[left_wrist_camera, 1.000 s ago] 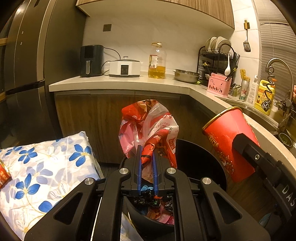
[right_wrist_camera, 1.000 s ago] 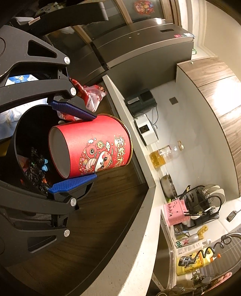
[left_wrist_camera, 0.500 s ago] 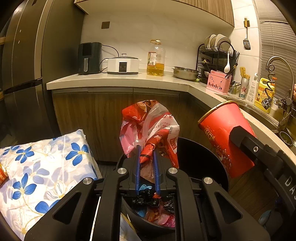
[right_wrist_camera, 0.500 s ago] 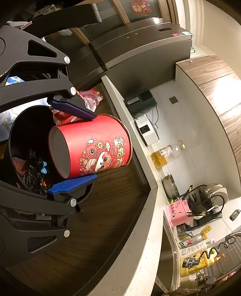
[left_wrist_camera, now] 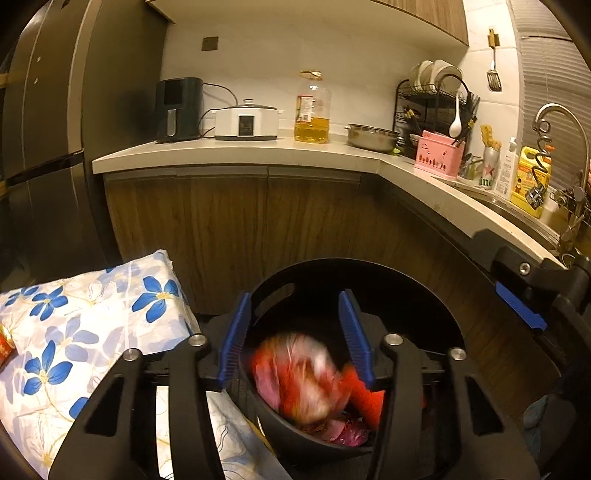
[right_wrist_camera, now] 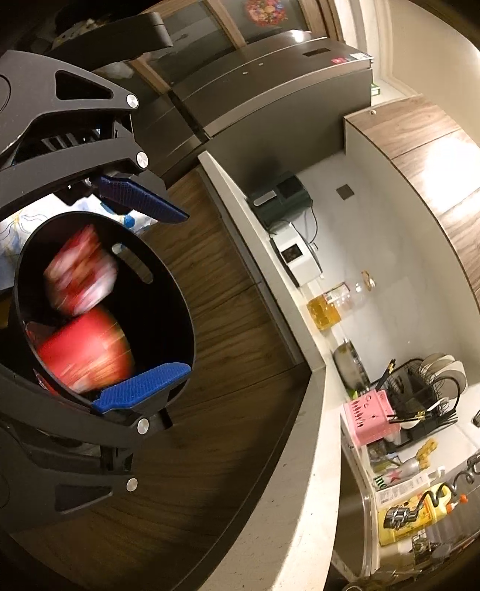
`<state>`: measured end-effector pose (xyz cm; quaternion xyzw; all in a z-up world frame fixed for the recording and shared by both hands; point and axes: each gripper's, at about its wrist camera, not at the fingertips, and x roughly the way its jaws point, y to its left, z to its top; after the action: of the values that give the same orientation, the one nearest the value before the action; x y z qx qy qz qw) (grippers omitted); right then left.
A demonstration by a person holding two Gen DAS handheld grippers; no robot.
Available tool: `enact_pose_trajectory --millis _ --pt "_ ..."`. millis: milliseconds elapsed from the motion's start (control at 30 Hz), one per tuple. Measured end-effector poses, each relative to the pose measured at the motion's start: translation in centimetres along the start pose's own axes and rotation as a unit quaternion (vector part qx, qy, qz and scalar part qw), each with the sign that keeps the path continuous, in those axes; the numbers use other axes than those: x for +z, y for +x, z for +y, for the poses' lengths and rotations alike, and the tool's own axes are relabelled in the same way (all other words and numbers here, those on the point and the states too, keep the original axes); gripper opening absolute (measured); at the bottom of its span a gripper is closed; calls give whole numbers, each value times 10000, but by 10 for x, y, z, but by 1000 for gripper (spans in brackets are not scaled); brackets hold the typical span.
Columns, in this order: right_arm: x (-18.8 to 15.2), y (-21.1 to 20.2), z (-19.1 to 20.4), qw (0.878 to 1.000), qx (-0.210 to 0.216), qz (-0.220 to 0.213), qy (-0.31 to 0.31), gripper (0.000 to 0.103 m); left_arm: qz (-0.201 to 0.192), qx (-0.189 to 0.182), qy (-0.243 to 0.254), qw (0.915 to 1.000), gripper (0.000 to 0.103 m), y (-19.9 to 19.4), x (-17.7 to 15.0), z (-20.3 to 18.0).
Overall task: Collect trash
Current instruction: 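Open both tools to drop the cup and wrapper into the bin, then move both tools back over the remaining red cup and blue glove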
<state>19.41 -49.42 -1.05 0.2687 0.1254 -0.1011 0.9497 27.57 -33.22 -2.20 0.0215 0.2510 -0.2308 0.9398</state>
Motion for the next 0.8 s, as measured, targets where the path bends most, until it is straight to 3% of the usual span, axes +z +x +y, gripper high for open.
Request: enact_pose_trajectory --millis 167,333,500,800 --pt "-2 -6 4 9999 -11 23 -136 80 -37 222 -101 9997 70 -8 -6 13" --pt "-12 -14 18 9989 -37 77 -451 83 -85 508 -219 9984 82 -24 -15 29" --pt "-27 -26 35 9967 -95 93 -804 84 -298 775 -398 9958 86 -53 -27 48" --pt "-53 -46 64 9964 126 89 -837 84 -596 1522 -730 9839 88 -105 -48 95"
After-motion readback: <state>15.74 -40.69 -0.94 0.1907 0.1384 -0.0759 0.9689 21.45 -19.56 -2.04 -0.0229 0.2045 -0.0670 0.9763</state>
